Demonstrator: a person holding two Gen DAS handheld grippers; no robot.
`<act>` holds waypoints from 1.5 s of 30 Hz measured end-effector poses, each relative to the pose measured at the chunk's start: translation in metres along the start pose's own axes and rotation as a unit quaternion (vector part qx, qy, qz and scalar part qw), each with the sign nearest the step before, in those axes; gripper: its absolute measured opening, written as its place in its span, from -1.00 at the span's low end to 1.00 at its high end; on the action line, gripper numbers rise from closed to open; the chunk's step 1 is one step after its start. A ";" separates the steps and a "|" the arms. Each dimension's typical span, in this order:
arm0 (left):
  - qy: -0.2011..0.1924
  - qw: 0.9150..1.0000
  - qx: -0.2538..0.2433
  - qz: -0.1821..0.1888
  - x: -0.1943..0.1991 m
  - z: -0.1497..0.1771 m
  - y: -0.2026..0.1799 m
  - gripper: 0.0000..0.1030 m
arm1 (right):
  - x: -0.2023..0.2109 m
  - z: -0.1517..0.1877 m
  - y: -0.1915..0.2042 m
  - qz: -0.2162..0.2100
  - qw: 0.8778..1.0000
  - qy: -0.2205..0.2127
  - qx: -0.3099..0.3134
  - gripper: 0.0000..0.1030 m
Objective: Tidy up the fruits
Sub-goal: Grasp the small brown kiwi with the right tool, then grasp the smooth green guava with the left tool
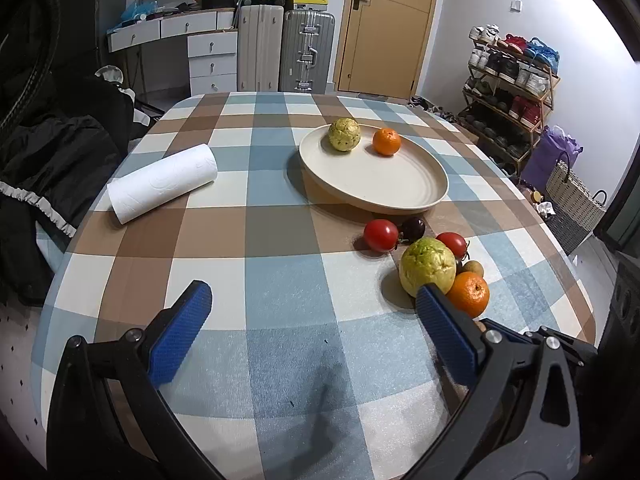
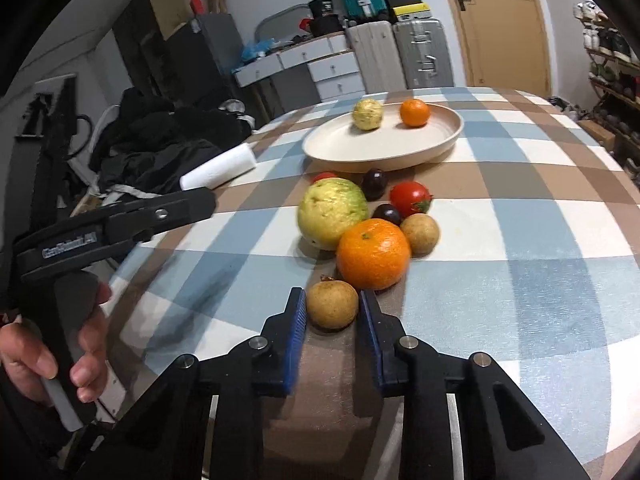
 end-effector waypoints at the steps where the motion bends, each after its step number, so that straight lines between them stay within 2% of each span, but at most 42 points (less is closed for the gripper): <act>1: 0.001 1.000 0.000 0.001 0.000 0.000 0.000 0.98 | 0.002 0.000 0.000 0.000 1.000 -0.004 0.001 -0.47; 5: 0.014 1.000 -0.003 0.020 -0.006 -0.002 -0.003 0.98 | 0.009 0.001 -0.001 -0.009 1.000 -0.021 -0.005 -0.47; 12: 0.054 0.995 0.008 0.088 -0.029 -0.018 -0.019 0.98 | 0.025 -0.003 -0.008 -0.006 0.999 -0.044 -0.008 -0.47; 19: 0.115 0.981 0.035 0.153 -0.066 -0.027 -0.030 0.98 | 0.037 -0.013 -0.025 0.003 0.998 -0.061 -0.024 -0.47; 22: 0.127 0.976 0.042 0.170 -0.077 -0.028 -0.033 0.98 | 0.038 -0.016 -0.034 0.005 0.998 -0.063 -0.030 -0.47; 30: 0.132 0.970 0.040 0.200 -0.087 -0.032 -0.042 0.98 | 0.034 -0.023 -0.046 0.013 0.997 -0.061 -0.034 -0.47; 37: 0.141 0.964 0.026 0.224 -0.089 -0.032 -0.053 0.57 | 0.033 -0.027 -0.049 0.004 0.997 -0.066 -0.035 -0.47; 40: 0.150 0.964 0.015 0.220 -0.090 -0.031 -0.059 0.44 | 0.033 -0.027 -0.050 -0.003 0.997 -0.066 -0.036 -0.47; 41: 0.151 0.963 0.010 0.222 -0.090 -0.030 -0.061 0.33 | 0.033 -0.027 -0.050 -0.004 0.997 -0.067 -0.036 -0.47; 45: 0.153 0.963 0.003 0.221 -0.089 -0.028 -0.066 0.18 | 0.032 -0.026 -0.050 -0.008 0.997 -0.066 -0.036 -0.47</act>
Point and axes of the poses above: each gripper's, at about its wrist camera, not at the fingertips, and x roughly against the way its jaws point, y to its left, z to its underside, the point moved 4 cm from there along -x, roughly the way its jaws point, and after that the axes turned 5 degrees about y, right-handed, at the moved point
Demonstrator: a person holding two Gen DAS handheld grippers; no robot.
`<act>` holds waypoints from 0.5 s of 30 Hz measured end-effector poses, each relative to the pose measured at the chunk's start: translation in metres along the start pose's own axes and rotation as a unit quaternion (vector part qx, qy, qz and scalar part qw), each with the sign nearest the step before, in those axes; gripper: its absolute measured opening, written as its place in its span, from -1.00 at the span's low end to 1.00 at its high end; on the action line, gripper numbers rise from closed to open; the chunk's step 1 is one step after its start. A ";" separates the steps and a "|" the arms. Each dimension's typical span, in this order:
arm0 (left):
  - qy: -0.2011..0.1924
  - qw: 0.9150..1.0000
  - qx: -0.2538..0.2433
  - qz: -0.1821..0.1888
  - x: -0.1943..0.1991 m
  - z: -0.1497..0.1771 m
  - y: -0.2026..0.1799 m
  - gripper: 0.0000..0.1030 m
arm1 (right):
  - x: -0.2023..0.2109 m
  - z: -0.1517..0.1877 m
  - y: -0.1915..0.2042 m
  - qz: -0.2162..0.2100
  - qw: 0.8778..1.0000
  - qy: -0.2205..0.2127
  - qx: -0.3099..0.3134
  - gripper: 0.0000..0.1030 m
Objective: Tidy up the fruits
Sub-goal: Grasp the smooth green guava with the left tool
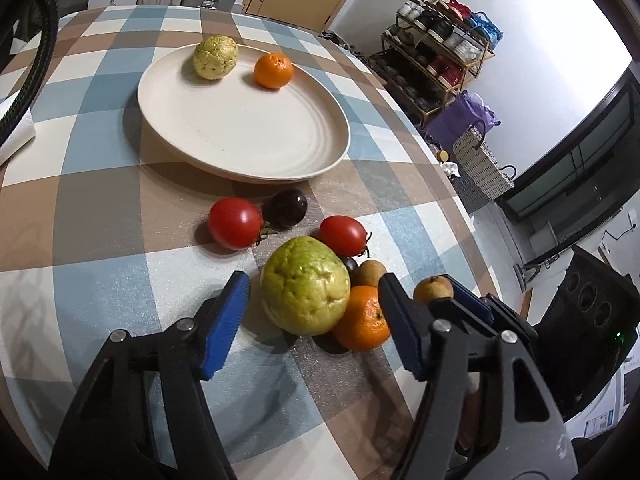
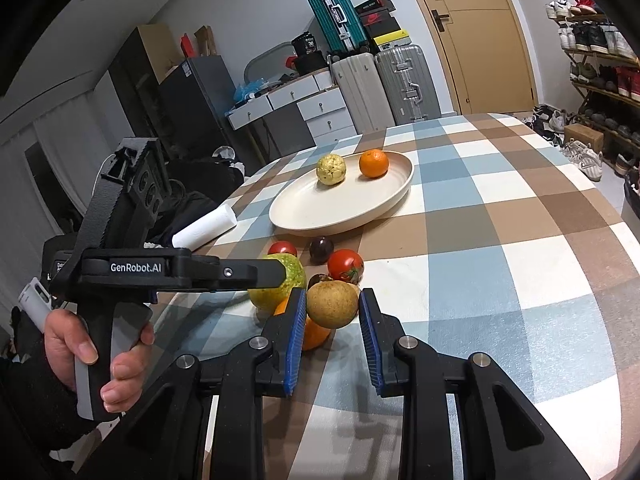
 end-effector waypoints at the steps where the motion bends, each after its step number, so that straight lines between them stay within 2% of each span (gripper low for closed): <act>1: 0.004 1.000 0.002 0.000 -0.001 0.000 0.001 0.08 | 0.000 0.000 0.000 -0.002 1.000 0.001 -0.001 -0.47; 4: 0.018 1.000 0.015 0.006 -0.006 0.000 0.007 -0.12 | -0.001 0.001 -0.002 -0.002 1.000 0.002 -0.004 -0.47; 9: 0.016 0.999 0.025 0.027 -0.007 0.000 0.013 -0.12 | 0.000 0.001 -0.003 0.000 1.000 0.000 -0.004 -0.47; 15: 0.010 1.000 0.014 0.011 -0.005 0.001 0.010 -0.12 | 0.000 0.001 -0.003 0.000 1.000 -0.001 -0.005 -0.47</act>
Point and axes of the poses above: each gripper's, at about its wrist camera, not at the fingertips, and x roughly against the way its jaws point, y to its left, z to its underside, the point moved 4 cm from there along -x, roughly the way its jaws point, and after that the axes turned 5 degrees about y, right-handed, at the moved point
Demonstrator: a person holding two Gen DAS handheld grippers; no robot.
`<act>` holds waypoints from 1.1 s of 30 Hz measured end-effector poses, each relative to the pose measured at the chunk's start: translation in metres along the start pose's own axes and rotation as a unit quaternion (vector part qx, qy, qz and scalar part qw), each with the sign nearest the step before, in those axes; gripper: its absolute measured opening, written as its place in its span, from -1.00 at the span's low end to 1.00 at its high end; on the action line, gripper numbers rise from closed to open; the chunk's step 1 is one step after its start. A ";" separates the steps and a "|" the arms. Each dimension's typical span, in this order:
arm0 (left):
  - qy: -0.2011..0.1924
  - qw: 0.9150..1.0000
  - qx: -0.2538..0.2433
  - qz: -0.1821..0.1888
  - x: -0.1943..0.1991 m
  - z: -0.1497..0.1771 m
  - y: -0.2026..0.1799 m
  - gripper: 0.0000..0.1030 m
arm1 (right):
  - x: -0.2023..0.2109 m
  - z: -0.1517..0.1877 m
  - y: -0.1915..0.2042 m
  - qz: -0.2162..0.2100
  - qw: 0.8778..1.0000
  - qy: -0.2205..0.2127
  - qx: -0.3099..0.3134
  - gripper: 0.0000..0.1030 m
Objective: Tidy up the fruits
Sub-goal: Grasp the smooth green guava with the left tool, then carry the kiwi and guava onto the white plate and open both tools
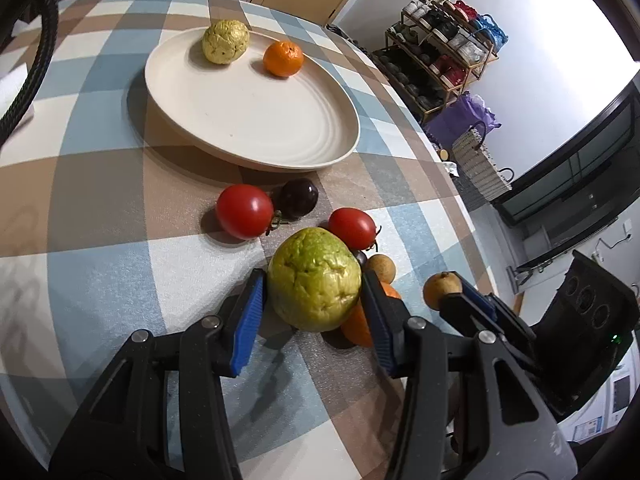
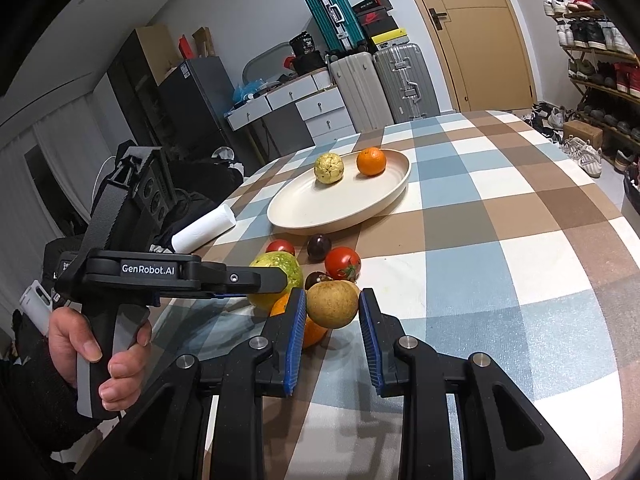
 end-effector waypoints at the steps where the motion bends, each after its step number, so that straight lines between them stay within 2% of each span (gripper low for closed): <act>1: -0.003 1.000 -0.001 -0.002 0.001 0.000 -0.001 -0.12 | 0.000 0.000 0.000 0.000 1.000 -0.001 0.000 -0.47; 5: -0.012 1.000 -0.014 -0.025 0.009 0.003 -0.006 -0.12 | 0.001 0.000 0.000 0.001 1.000 -0.001 -0.001 -0.47; 18: -0.043 0.998 -0.036 -0.024 0.041 0.003 -0.013 -0.12 | 0.003 -0.004 0.003 -0.001 1.000 -0.001 0.001 -0.47; 27: -0.061 0.997 -0.037 -0.013 0.063 -0.014 -0.012 -0.12 | 0.007 -0.026 0.007 -0.005 1.000 -0.009 0.002 -0.47; 33: -0.077 0.996 -0.032 -0.011 0.075 -0.040 -0.008 -0.12 | 0.006 -0.052 0.008 -0.010 1.000 -0.016 0.011 -0.47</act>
Point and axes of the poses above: each gripper's, at about its wrist camera, not at the fingertips, and x roughly against the way its jaws point, y to its left, z to its underside, the point moved 4 cm from there along -x, roughly the way its jaws point, and after that the axes turned 5 degrees about y, right-handed, at the moved point
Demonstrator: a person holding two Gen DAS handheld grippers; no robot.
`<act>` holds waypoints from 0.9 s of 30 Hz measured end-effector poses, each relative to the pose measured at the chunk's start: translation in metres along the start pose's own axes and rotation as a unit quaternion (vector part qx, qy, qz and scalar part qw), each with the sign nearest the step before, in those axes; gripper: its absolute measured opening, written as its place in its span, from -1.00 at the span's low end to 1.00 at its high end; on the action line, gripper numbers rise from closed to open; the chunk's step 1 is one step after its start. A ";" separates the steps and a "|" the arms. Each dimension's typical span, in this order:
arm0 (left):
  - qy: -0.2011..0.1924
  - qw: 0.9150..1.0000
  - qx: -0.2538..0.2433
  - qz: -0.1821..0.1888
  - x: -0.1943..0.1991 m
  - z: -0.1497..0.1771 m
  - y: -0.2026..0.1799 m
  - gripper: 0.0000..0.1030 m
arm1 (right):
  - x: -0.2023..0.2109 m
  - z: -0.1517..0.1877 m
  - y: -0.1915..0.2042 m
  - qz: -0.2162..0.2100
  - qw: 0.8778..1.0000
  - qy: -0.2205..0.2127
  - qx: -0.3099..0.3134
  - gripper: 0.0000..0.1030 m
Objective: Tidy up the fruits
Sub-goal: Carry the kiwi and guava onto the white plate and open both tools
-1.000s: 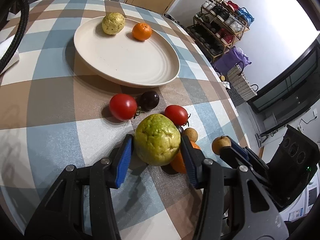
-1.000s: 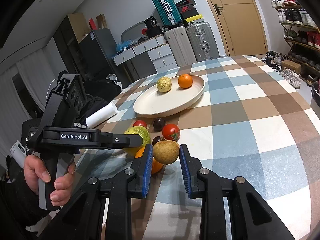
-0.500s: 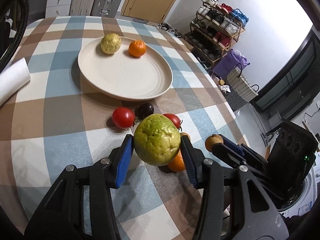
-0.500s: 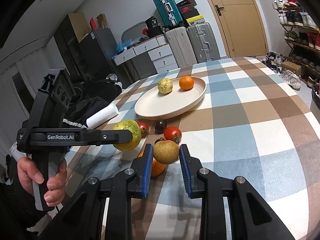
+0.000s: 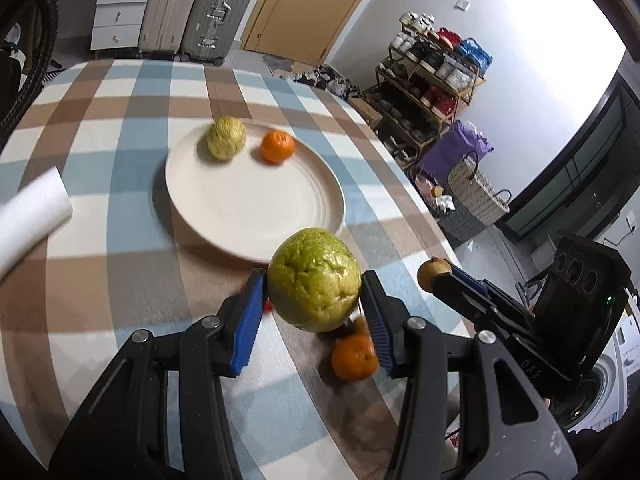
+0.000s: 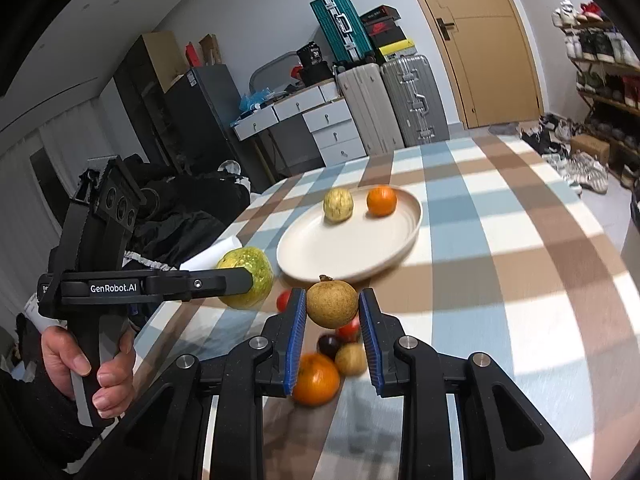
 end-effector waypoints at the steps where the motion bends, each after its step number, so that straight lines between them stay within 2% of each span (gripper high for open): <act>1: -0.003 1.000 0.002 -0.001 0.001 -0.006 0.002 -0.12 | -0.001 -0.007 0.000 -0.002 1.000 -0.001 0.003 -0.47; 10: -0.024 0.999 0.015 -0.021 -0.002 -0.061 0.032 -0.12 | -0.028 -0.065 0.000 -0.018 1.000 0.009 0.020 -0.47; 19: -0.014 0.999 0.025 -0.045 -0.038 -0.097 0.070 -0.12 | -0.090 -0.124 -0.015 -0.045 0.998 0.045 -0.001 -0.47; 23: 0.003 0.999 0.032 -0.039 -0.060 -0.107 0.086 -0.12 | -0.124 -0.131 -0.018 -0.055 0.996 0.074 -0.010 -0.47; 27: 0.014 0.999 0.033 -0.037 -0.077 -0.113 0.093 -0.12 | -0.157 -0.127 -0.021 -0.045 0.993 0.105 -0.008 -0.47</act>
Point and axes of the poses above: each gripper's, at about its wrist camera, not at the fingertips, and x roughly against the way its jaws point, y to its left, z to its underside, the point moved 4 cm from there along -x, roughly the way its jaws point, and after that the axes turned 5 degrees about y, right-handed, at the moved point
